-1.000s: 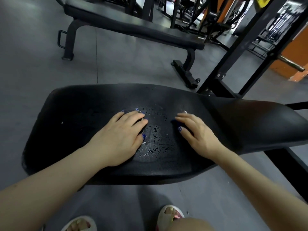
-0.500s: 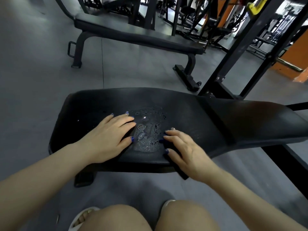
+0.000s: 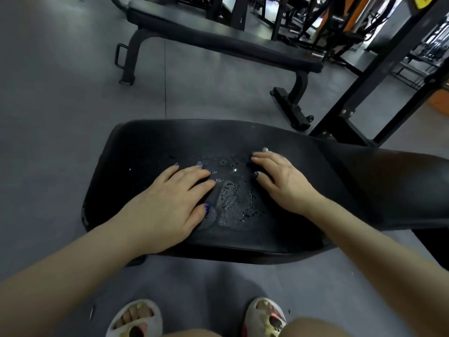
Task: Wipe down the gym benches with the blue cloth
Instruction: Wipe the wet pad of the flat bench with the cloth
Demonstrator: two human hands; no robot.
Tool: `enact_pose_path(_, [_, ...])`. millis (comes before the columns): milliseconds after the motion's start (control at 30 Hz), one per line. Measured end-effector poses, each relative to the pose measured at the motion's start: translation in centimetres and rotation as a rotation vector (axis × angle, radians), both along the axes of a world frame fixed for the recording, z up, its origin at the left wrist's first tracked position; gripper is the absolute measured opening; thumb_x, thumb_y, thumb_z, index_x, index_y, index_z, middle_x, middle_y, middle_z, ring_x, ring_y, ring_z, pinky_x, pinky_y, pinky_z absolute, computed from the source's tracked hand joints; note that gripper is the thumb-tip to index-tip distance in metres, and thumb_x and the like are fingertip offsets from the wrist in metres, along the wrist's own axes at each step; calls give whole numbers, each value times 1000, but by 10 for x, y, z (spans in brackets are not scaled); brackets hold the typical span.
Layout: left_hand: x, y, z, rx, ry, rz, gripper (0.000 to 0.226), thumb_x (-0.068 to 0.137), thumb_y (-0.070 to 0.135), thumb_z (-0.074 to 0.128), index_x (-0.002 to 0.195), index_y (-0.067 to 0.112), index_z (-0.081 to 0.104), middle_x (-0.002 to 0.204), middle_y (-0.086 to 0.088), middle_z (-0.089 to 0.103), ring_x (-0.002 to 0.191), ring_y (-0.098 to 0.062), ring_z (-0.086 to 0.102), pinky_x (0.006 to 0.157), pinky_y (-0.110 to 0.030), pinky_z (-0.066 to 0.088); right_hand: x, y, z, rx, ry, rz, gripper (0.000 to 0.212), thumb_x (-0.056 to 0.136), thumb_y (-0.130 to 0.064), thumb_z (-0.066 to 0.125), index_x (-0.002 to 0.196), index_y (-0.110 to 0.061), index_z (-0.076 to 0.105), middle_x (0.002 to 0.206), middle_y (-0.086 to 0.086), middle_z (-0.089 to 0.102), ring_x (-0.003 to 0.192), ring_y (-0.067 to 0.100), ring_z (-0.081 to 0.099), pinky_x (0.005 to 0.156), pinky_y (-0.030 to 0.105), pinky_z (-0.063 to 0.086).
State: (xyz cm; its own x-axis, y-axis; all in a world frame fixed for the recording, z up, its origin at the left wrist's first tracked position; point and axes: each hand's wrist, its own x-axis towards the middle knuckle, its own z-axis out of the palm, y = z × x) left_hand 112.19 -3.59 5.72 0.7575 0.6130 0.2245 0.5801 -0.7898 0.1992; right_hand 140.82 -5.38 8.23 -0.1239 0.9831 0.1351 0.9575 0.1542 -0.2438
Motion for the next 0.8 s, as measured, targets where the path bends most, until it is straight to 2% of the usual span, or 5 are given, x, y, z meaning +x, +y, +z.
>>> enact_pose_path(67, [-1,0,-2,9,5,-2,58,96,46,24,143,19,44,150,2,38,144,-15,27,118,-43,22,-6,39,-2,-6,-14,26,38,100,-22,51,135,-8,54,146,4,47,143,19,31,119,36,19])
enact_pose_path(300, [-3,0,0,33,11,-7,55,97,45,27,144,21,43,150,3,39,144,-14,27,118,-42,23,-23,140,-6,-5,15,-26,36,98,-18,49,130,-3,57,141,12,52,137,27,40,117,29,20])
enact_pose_path(533, [-2,-1,1,39,4,2,56,96,45,26,142,20,45,150,3,40,143,-14,29,117,-43,24,-6,38,0,-9,26,103,39,98,-23,51,132,-6,57,143,5,51,140,20,37,114,18,17])
enact_pose_path(667, [-2,-3,1,40,10,4,56,96,44,25,142,20,45,149,3,40,143,-14,28,118,-43,23,21,-23,6,-24,15,4,47,95,-35,44,132,-10,58,142,1,51,141,14,35,118,28,24])
enact_pose_path(800, [-2,-3,3,28,0,3,57,95,45,24,143,21,43,150,4,38,144,-13,27,119,-42,20,-4,-36,-2,56,-23,-246,43,94,-29,47,126,-4,60,136,11,56,135,27,44,116,41,30])
